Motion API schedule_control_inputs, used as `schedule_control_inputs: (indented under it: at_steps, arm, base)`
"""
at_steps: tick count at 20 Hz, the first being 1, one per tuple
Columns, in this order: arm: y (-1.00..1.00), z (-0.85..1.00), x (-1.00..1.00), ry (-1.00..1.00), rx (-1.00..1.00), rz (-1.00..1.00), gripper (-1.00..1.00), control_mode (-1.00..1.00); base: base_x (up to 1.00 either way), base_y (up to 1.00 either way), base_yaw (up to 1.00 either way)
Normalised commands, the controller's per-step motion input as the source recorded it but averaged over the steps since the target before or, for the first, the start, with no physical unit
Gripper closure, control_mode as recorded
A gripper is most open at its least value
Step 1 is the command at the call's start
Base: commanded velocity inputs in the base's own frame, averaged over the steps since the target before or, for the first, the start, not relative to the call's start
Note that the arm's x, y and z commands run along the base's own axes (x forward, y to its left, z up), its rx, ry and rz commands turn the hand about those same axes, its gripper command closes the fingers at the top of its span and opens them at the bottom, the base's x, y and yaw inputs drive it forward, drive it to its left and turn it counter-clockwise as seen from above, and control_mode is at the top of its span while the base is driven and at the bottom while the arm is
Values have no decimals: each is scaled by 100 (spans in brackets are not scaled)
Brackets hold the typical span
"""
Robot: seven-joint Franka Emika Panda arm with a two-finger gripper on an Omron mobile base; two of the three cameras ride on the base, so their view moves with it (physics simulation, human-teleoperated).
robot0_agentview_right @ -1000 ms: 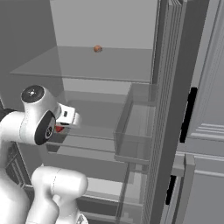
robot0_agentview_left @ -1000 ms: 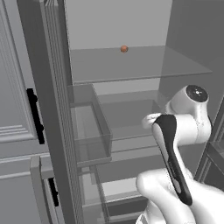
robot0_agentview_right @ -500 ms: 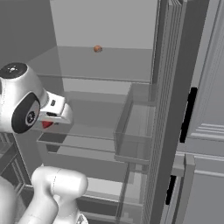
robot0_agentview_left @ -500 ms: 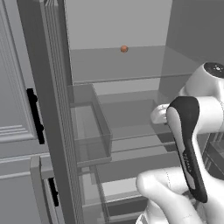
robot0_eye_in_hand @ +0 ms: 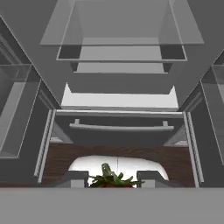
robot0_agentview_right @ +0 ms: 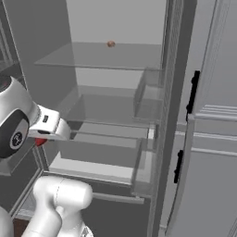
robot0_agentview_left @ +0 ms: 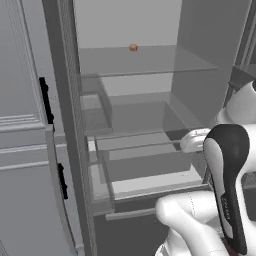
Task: Take the strawberry from the fridge and place it on top of the pancake, located on the dining counter.
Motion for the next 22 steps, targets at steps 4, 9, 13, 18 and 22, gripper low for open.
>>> schedule_control_inputs:
  at_steps: [4, 9, 13, 18, 22]
  arm:
    - [0, 0, 0, 0, 0, 0, 100, 100]
    - [0, 0, 0, 0, 0, 0, 100, 100]
    - [0, 0, 0, 0, 0, 0, 100, 100]
    - [0, 0, 0, 0, 0, 0, 100, 100]
    - [0, 0, 0, 0, 0, 0, 100, 100]
  base:
    - [-100, 0, 0]
    - [-100, 0, 3]
    - [-90, 5, 48]
    - [-64, 0, 76]
    - [-68, -9, 80]
